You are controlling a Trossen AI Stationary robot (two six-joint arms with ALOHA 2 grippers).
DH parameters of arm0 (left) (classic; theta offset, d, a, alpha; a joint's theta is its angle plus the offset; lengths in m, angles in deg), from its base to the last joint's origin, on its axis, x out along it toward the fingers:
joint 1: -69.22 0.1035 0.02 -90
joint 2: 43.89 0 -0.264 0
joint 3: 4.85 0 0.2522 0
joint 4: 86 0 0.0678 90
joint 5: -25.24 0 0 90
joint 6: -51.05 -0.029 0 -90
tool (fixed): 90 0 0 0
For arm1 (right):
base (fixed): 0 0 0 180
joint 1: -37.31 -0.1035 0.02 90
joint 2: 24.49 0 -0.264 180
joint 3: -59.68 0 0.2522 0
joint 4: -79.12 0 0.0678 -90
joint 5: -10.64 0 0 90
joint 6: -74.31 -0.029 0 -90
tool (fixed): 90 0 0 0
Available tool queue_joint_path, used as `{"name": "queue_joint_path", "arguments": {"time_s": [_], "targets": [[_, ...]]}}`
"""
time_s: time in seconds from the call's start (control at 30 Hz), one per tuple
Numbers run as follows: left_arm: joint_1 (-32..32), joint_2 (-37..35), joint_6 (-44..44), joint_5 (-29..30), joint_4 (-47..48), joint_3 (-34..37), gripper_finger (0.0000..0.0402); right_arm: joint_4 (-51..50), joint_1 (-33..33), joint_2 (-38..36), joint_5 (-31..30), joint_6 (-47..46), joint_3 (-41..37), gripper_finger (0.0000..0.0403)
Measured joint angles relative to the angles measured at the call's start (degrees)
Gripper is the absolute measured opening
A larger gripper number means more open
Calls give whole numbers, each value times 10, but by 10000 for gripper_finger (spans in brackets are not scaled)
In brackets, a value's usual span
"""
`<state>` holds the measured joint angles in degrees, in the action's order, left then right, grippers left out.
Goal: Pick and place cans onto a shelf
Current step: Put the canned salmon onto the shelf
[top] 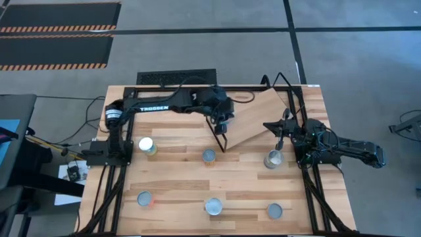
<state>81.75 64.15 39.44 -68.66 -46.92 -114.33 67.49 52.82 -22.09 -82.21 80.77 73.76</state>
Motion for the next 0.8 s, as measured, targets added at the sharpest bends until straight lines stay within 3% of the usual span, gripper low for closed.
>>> {"name": "queue_joint_path", "arguments": {"time_s": [0.23, 0.53, 0.7, 0.8], "targets": [[-8, -150, 17, 19, -244, 237, 0, 0, 0, 0, 0, 0, 0, 29], [-29, -364, 16, 49, -410, 498, 0, 0, 0, 0, 0, 0, 0, 28], [-24, -443, 34, 52, -520, 635, 0, 0, 0, 0, 0, 0, 0, 28], [-9, -472, 59, 65, -523, 682, 0, 0, 0, 0, 0, 0, 0, 27]]}}
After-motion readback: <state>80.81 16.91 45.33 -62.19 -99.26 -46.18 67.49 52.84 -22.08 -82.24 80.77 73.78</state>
